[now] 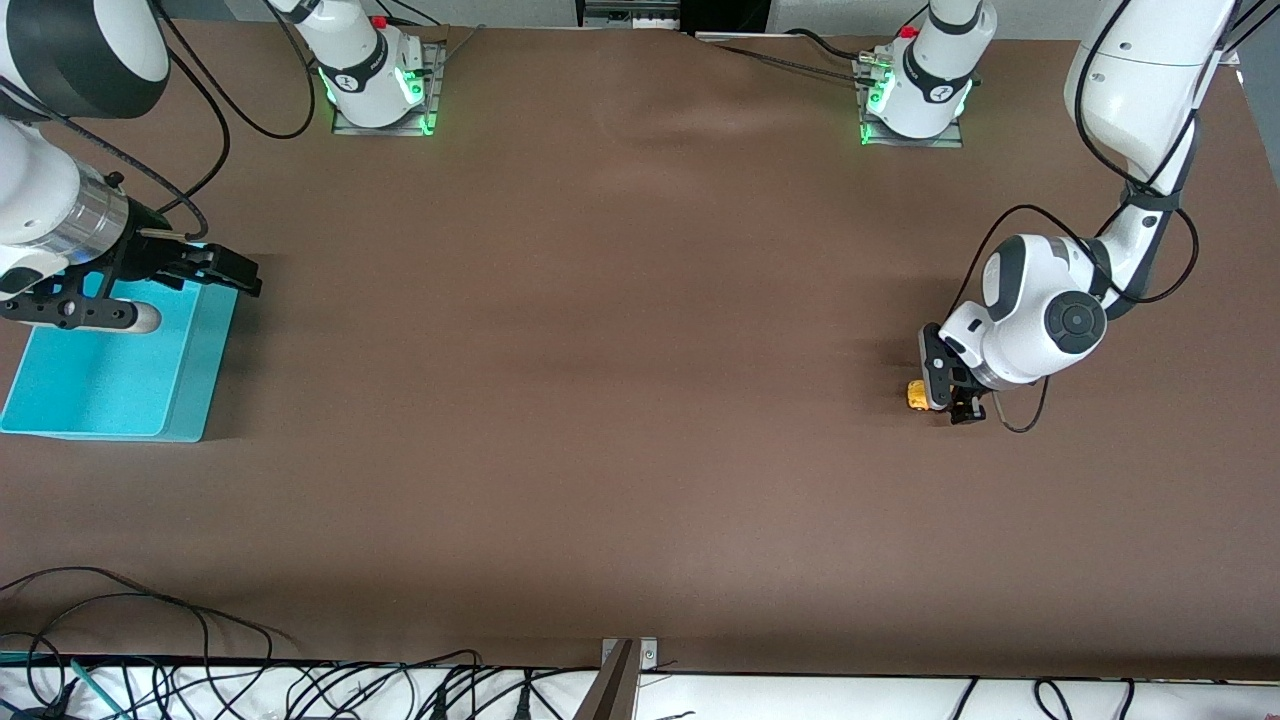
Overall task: Wind up and store yellow beetle car
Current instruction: 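Close the left gripper on the yellow car's body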
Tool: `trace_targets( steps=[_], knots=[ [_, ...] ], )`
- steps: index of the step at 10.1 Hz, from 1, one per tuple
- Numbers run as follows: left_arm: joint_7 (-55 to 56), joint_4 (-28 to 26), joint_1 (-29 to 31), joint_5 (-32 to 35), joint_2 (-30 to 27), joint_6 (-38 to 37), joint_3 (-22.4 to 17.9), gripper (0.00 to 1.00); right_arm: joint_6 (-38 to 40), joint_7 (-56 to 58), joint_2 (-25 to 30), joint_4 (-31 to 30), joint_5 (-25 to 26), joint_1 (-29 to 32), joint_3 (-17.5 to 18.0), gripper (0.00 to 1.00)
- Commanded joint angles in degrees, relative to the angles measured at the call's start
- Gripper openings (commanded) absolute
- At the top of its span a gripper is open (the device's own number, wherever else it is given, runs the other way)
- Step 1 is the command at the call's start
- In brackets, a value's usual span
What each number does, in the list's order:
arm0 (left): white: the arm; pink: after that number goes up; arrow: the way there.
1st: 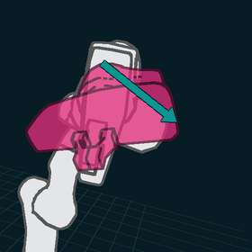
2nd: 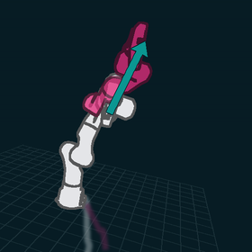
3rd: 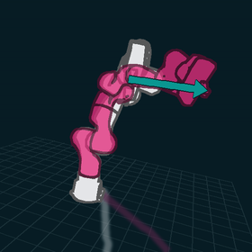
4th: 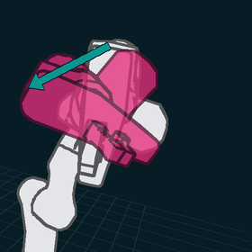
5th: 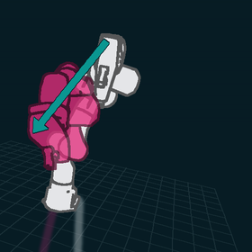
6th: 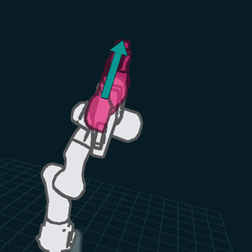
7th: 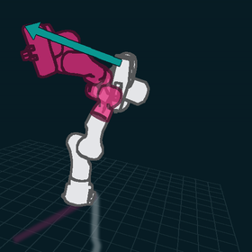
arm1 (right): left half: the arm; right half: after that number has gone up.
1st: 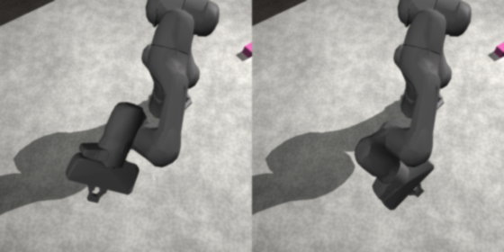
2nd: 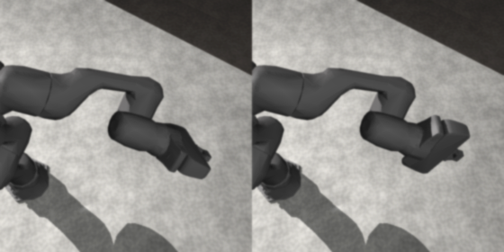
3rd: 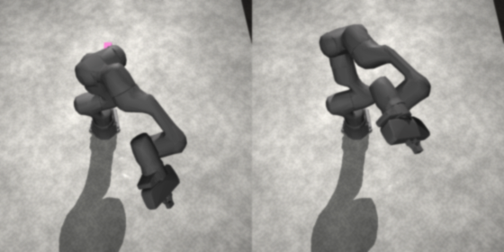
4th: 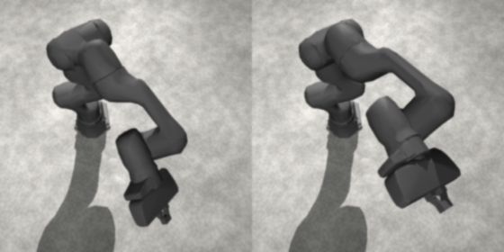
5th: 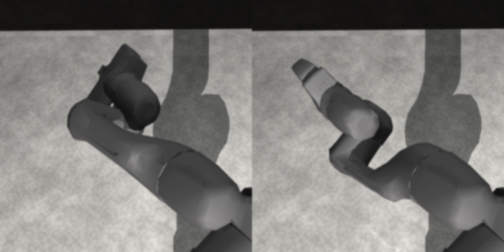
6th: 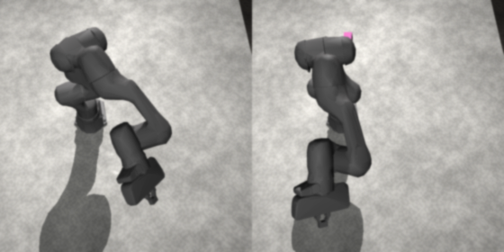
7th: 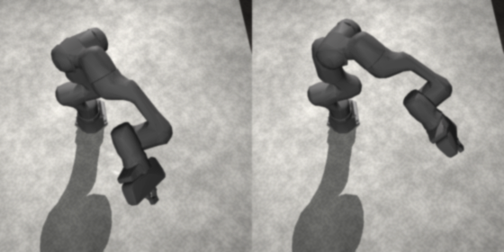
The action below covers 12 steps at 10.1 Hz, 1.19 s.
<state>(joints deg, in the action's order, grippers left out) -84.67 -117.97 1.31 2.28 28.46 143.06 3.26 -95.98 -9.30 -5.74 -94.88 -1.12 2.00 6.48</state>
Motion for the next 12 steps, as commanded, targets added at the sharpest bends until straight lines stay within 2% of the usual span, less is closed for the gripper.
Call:
trace_targets(
  steps=[1, 2, 3, 7, 12],
  knots=[
    [-1.6, -0.3, 0.4, 1.2, -0.5, 0.6, 0.3, 0.23, 1.1, 0.8, -0.4, 1.1, -0.2, 0.5, 0.2, 1.0],
    [-1.6, -0.3, 0.4, 1.2, -0.5, 0.6, 0.3, 0.11, 1.1, 0.8, -0.4, 1.1, -0.2, 0.5, 0.2, 1.0],
    [-1.6, -0.2, 0.4, 1.2, -0.5, 0.6, 0.3, 0.09, 1.1, 0.8, -0.4, 1.1, -0.2, 0.5, 0.2, 1.0],
    [-1.7, -0.2, 0.4, 1.3, 0.7, 0.0, 0.2, 0.08, 1.1, 0.8, -0.4, 1.1, -0.3, 0.5, 0.2, 1.0],
    [-3.9, 0.7, 4.5, 2.4, 2.2, -0.1, 0.0, 0.08, 1.1, 0.7, -0.4, 1.1, -0.3, 0.5, 0.2, 1.0]
  ],
)
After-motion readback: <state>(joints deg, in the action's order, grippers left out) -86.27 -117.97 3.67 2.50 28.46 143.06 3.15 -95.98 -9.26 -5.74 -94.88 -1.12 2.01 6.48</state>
